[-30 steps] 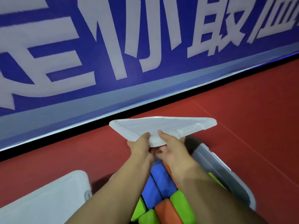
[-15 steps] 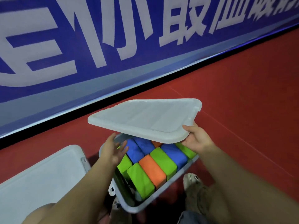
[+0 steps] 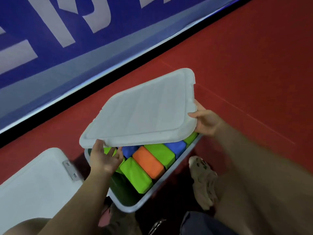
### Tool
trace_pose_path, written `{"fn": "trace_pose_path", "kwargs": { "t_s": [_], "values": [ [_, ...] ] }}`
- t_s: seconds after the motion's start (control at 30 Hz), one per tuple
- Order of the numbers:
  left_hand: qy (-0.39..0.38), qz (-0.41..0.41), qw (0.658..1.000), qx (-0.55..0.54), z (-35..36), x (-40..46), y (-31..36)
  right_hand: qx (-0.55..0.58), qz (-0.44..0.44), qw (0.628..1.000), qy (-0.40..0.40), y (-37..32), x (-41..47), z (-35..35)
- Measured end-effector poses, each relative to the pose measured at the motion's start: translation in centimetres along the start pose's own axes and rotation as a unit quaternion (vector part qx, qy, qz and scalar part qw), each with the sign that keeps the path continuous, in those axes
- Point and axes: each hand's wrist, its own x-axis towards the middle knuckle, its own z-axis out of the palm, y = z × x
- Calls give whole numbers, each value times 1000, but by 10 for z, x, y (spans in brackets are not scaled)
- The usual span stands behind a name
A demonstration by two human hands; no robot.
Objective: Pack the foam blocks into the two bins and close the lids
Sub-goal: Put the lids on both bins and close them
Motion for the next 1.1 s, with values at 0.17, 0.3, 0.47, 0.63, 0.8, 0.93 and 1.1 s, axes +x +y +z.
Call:
{"fn": "trace_pose_path", "kwargs": {
  "t_s": [0.17, 0.3, 0.47, 0.63, 0.8, 0.93, 1.1],
  "values": [
    [50, -8, 995, 87, -3, -3, -35, -229, 85, 955, 165, -4, 17, -12],
    [31, -22, 997, 72, -11, -12, -69, -468, -3, 838, 281, 15, 32, -22],
    [12, -113, 992, 48, -25, -19, -123, -793, 213, 540, 184, 61, 30, -16],
    [-52, -200, 975, 86, -20, -19, -141, -808, 222, 542, 60, 93, 21, 5],
    [-59, -225, 957, 172, -45, -7, -118, -834, 268, 483, 17, 109, 22, 16],
    [16, 2, 875, 483, -71, 0, -73, -856, 293, 425, 27, 112, 28, 18],
    [140, 127, 782, 594, -121, 21, -16, -863, 379, 332, 42, 127, 39, 30]
  ]
}}
